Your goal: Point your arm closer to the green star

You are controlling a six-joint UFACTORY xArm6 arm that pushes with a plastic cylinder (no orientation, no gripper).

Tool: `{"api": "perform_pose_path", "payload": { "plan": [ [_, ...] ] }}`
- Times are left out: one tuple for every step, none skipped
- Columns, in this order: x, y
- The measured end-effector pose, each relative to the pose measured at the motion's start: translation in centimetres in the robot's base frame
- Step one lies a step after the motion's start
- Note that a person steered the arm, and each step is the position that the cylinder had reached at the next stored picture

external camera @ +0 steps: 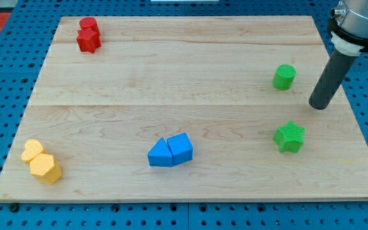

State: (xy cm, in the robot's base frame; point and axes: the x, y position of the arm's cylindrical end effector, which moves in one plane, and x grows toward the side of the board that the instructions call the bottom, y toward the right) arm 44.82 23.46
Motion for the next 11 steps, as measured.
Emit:
{"api": "perform_pose_path", "payload": {
  "plan": [
    [0.0, 0.0],
    [-0.1, 0.0],
    [-0.1, -1.0],
    [-0.1, -6.8],
    [-0.1, -9.0],
    [-0.1, -8.4],
    [-0.1, -3.5],
    [-0.1, 0.9],
    [0.9, 1.7],
    [4.6, 3.3],
    [7.0, 2.1]
  ]
}}
